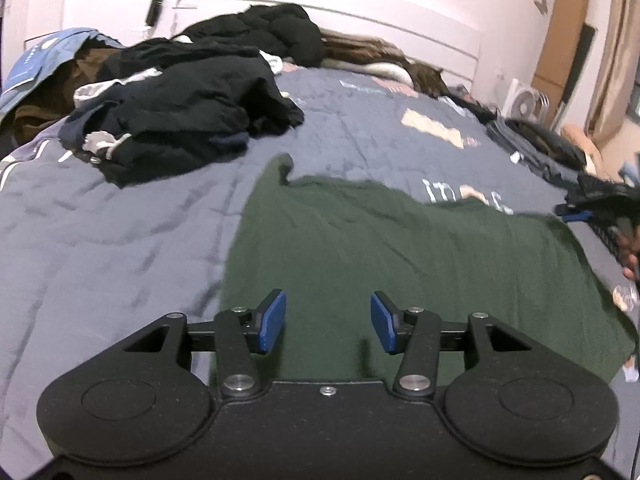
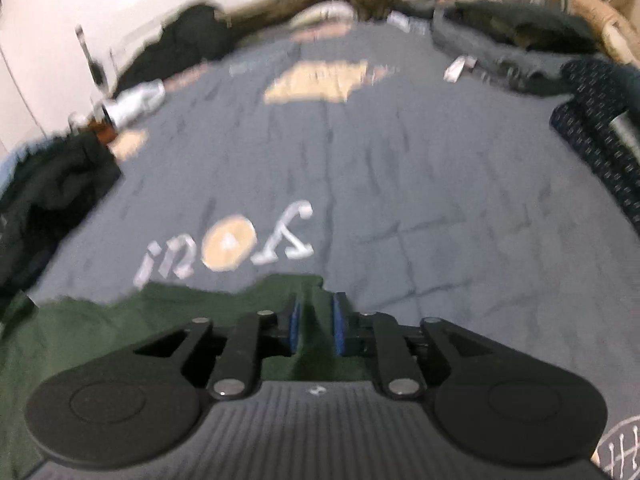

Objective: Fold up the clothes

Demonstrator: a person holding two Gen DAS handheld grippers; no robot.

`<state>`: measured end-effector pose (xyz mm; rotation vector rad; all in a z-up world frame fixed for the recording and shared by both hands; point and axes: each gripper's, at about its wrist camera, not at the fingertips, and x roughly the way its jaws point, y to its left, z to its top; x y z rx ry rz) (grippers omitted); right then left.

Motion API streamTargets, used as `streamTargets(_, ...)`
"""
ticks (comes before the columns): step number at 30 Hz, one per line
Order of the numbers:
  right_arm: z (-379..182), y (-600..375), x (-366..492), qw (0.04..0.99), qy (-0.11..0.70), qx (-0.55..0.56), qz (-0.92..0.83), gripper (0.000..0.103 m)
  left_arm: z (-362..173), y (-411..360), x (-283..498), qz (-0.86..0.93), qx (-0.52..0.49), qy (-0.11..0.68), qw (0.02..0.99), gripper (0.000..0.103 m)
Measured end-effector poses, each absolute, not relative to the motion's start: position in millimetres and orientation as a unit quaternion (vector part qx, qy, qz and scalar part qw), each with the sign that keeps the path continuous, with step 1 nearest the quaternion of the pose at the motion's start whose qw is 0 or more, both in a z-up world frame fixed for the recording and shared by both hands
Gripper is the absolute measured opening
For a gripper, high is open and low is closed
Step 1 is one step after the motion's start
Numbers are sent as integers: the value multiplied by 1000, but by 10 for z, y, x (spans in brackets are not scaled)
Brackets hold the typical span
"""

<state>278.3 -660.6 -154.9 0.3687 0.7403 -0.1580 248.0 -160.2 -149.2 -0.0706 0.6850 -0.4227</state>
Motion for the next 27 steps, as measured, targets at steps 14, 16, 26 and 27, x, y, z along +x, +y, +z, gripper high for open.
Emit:
streamTargets(14, -1198, -6189, 1721, 937, 267, 223, -18, 50, -1298, -1365, 3552, -243, -25, 344, 907, 34)
streamTargets(16, -1247, -6210, 1745, 936, 260, 237, -15, 51, -1355, -1387, 3736, -247, -17, 357, 901, 32)
streamTargets(26, -1411, -6139, 1785, 925, 259, 276, 24, 52, -1793, -1438, 4486, -271, -79, 449, 847, 32)
streamTargets(27, -1425, -6142, 1804, 924, 260, 279, 26, 52, -1847, -1423, 4518, -271, -89, 456, 843, 32)
